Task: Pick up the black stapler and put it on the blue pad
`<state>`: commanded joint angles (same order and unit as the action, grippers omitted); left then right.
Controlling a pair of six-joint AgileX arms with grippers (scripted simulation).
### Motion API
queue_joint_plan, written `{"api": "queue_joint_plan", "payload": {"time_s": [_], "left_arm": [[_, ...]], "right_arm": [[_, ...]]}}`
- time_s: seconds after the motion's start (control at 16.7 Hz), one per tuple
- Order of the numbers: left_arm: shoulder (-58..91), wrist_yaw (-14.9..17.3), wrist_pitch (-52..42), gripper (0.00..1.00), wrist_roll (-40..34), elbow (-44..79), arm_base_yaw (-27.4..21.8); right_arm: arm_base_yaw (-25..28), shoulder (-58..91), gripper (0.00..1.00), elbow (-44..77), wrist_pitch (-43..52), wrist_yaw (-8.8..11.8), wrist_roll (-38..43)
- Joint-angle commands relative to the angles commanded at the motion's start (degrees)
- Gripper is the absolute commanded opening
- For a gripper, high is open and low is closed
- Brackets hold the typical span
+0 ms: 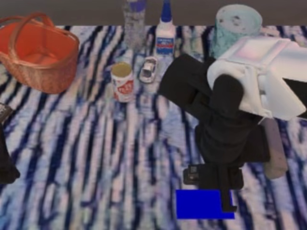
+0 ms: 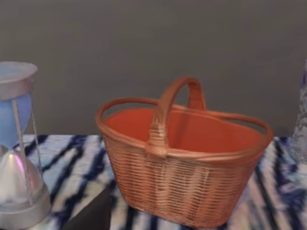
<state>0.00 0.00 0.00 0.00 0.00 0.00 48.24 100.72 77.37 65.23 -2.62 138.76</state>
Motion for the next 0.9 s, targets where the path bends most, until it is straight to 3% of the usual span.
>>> {"api": "queue_joint_plan", "payload": {"time_s": [0.36, 0.9], "left_arm": [[0.0, 0.0, 0.0, 1.0, 0.0, 0.0, 0.0], [0.0, 0.0, 0.0, 1.0, 0.0, 0.0, 0.0]], "right_arm": [[-0.39, 0.97, 0.0, -1.34, -2.22, -0.03, -0.12], [-0.79, 7.99, 0.0, -13.58, -21.66, 0.0, -0.65]]}}
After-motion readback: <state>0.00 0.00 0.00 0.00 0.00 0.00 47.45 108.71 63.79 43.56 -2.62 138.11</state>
